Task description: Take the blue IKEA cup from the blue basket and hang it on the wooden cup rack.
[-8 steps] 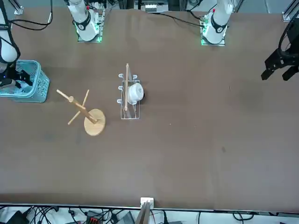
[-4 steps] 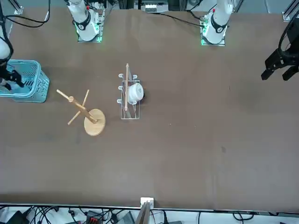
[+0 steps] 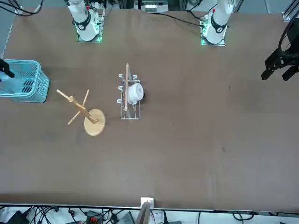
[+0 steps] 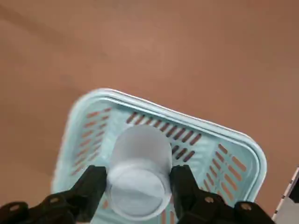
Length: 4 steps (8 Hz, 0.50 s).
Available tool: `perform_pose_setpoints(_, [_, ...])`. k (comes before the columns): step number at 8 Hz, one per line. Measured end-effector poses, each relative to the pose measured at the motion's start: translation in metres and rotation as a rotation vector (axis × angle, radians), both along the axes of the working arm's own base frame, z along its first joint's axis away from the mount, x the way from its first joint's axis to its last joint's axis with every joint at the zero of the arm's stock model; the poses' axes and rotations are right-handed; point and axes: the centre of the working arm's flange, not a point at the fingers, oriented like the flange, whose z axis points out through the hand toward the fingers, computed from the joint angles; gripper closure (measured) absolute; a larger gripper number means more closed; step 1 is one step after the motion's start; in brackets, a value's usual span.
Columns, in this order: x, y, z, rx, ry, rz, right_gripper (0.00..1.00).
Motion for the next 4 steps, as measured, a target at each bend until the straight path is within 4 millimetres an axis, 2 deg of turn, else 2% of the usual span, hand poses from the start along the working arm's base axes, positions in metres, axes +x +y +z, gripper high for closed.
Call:
perform_pose_setpoints(2, [0.021,0.023,0.045,0.072,0.004,0.064,0.2])
perform_pose_setpoints(4, [0.043,0.06,0.084,0.195,-0.035,0.142,0.2])
